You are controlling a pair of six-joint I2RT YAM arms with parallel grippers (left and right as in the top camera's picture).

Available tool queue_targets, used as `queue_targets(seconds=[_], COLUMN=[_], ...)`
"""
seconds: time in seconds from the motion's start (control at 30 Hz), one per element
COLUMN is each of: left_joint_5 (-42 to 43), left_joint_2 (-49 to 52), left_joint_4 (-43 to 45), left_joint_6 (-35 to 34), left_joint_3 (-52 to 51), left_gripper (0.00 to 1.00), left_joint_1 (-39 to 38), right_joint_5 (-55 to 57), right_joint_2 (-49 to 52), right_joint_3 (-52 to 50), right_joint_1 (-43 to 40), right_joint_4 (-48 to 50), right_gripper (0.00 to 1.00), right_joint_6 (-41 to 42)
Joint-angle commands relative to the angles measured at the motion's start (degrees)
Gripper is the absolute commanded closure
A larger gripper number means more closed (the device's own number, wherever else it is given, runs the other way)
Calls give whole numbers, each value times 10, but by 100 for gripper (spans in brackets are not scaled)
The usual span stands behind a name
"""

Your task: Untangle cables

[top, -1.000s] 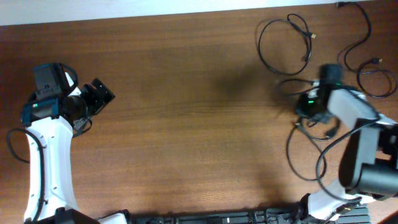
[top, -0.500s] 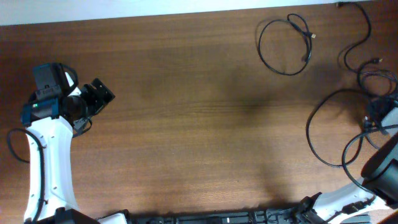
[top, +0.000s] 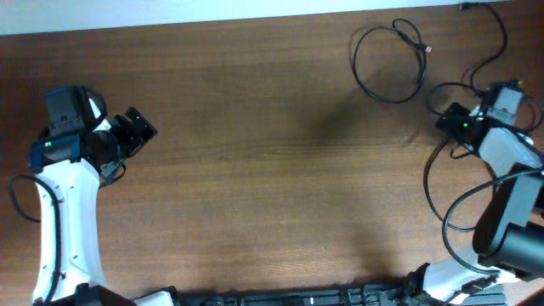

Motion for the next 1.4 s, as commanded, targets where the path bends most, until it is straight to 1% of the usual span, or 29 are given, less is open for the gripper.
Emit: queue_targets(seconds=[0.0, 0.03, 0.07, 0.1, 0.17, 0.27, 0.3, 0.33, 0.5, 0.57, 0.67, 0.77, 0.8, 0.83, 0.87, 0.9, 0.93, 1.0, 1.07, 1.2, 1.27, 1.33, 1.37], left_joint_5=[4, 4, 4, 4, 4, 4, 4, 4, 4, 4, 4, 4, 4, 4, 4, 4, 4, 4, 4, 4, 4, 4, 4], left_joint_2=[0, 0, 0, 0, 0, 0, 0, 0, 0, 0, 0, 0, 0, 0, 0, 0, 0, 0, 0, 0, 0, 0, 0], left_joint_4=[1, 1, 1, 1, 1, 1, 1, 1, 1, 1, 1, 1, 1, 1, 1, 1, 1, 1, 1, 1, 1, 1, 1], left_joint_6=[-5, -5, -5, -5, -5, -5, -5, -5, -5, -5, -5, -5, -5, -5, -5, -5, -5, -5, -5, -5, -5, -5, -5], left_joint_3=[-2, -2, -2, -2, -2, -2, -2, -2, -2, -2, -2, -2, -2, -2, -2, -2, -2, -2, -2, -2, -2, -2, -2], left_gripper=[1, 1, 1, 1, 1, 1, 1, 1, 1, 1, 1, 1, 1, 1, 1, 1, 1, 1, 1, 1, 1, 1, 1], left_joint_1=[1, 1, 1, 1, 1, 1, 1, 1, 1, 1, 1, 1, 1, 1, 1, 1, 1, 1, 1, 1, 1, 1, 1], right_joint_5=[59, 63, 66, 66, 77, 165, 191, 212, 195, 195, 167, 167, 167, 162, 153, 136, 111, 83, 59, -116, -176, -255, -275], right_joint_2=[25, 36, 43, 48, 57, 62, 62, 62, 62, 62, 62, 62, 62, 62, 61, 55, 40, -7, -67, -298, -362, -463, -490], right_joint_3=[4, 4, 4, 4, 4, 4, 4, 4, 5, 5, 5, 5, 5, 8, 14, 27, 49, 84, 98, 98, 98, 98, 98], right_joint_1=[26, 28, 28, 28, 28, 24, 19, 10, -59, -81, -111, -138, -150, -156, -160, -160, -158, -151, -147, -147, -147, -147, -147], right_joint_4=[-9, -16, -20, -20, -21, -36, -42, -51, -45, -40, -1, 28, 38, 39, 39, 32, 9, -42, -71, -175, -216, -280, -300], right_gripper=[29, 34, 42, 45, 56, 87, 92, 96, 96, 96, 95, 95, 92, 83, 56, 34, 20, 16, 16, 15, 15, 15, 15], right_joint_6=[-66, -66, -66, -66, -66, -66, -66, -66, -59, -32, -31, -29, -22, -23, -23, -23, -23, -23, -23, -23, -23, -40, -40])
